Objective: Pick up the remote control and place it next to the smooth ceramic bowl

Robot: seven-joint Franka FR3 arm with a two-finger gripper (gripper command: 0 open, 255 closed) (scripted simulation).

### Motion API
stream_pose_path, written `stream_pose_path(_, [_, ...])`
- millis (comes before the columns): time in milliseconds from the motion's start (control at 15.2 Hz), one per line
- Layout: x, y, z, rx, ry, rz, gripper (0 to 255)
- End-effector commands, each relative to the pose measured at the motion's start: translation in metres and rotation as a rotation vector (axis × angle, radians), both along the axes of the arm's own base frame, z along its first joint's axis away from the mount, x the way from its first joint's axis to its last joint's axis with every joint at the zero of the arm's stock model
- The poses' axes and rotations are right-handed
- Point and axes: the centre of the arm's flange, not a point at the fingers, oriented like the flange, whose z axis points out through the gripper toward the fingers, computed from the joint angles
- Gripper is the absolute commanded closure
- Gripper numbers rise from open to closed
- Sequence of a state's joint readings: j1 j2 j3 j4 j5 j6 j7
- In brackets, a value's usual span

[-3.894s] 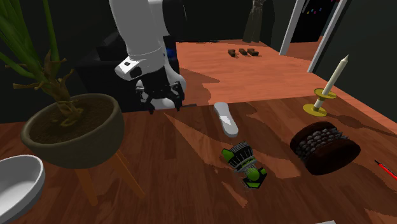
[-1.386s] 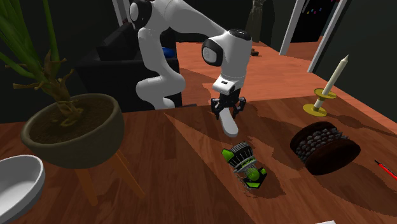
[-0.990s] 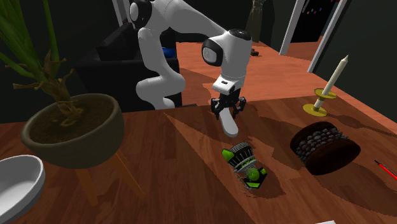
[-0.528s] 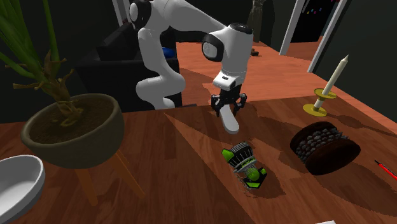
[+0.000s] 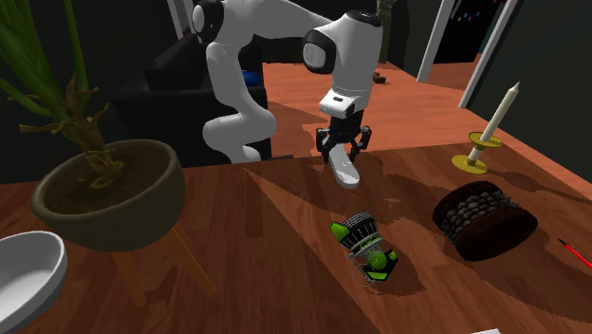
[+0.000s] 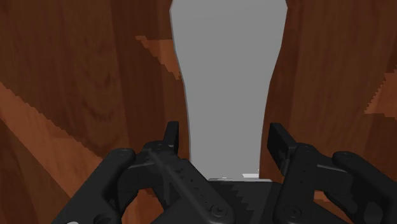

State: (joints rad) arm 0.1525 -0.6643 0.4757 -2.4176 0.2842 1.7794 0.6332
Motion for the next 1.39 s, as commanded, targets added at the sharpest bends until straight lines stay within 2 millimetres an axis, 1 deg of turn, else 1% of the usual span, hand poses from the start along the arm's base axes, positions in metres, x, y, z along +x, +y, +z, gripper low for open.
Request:
stream_pose_path(0, [-0.001,-0.001,0.011,0.0,0.0,0.0,255])
stream_pose_path(1056, [-0.001,-0.001,0.095,0.0,0.0,0.0,255])
stream_pose_path(1320, [-0.004,-0.053,0.096,0.0,0.0,0.0,255])
